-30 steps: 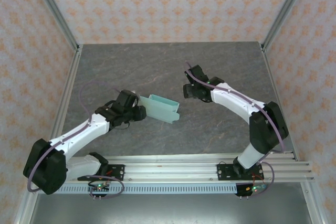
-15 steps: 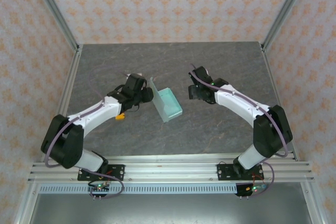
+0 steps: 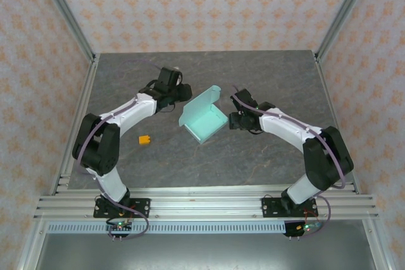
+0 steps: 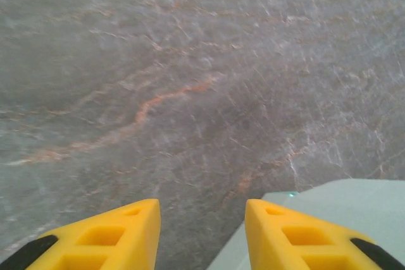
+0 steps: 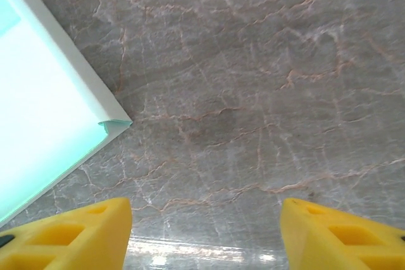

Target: Fold the paper box

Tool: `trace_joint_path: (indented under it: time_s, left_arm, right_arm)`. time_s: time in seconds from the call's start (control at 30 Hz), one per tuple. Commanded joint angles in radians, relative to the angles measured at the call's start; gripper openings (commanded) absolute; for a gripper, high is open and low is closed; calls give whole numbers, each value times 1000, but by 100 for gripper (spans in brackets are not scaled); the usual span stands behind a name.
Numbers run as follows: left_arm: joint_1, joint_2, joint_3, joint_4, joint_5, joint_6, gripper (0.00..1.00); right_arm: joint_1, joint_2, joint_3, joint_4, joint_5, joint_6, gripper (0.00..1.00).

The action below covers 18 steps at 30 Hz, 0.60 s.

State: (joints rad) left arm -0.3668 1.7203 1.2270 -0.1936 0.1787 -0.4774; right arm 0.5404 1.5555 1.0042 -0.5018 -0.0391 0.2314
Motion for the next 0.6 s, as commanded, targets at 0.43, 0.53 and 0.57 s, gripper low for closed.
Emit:
trace_joint_path:
  time_s: [0.43, 0.53, 0.57]
  left_arm:
    - [66, -389, -410, -19, -6, -41, 45]
    - [65, -432, -455, -20, -5, -47, 45]
    - [65, -439, -460, -26, -7, -43, 45]
  right_arm:
    - [-38, 109, 29, 296, -188, -226, 48]
    - [-43, 154, 44, 333, -189, -249, 46]
    - [-43, 168, 53, 337, -198, -253, 45]
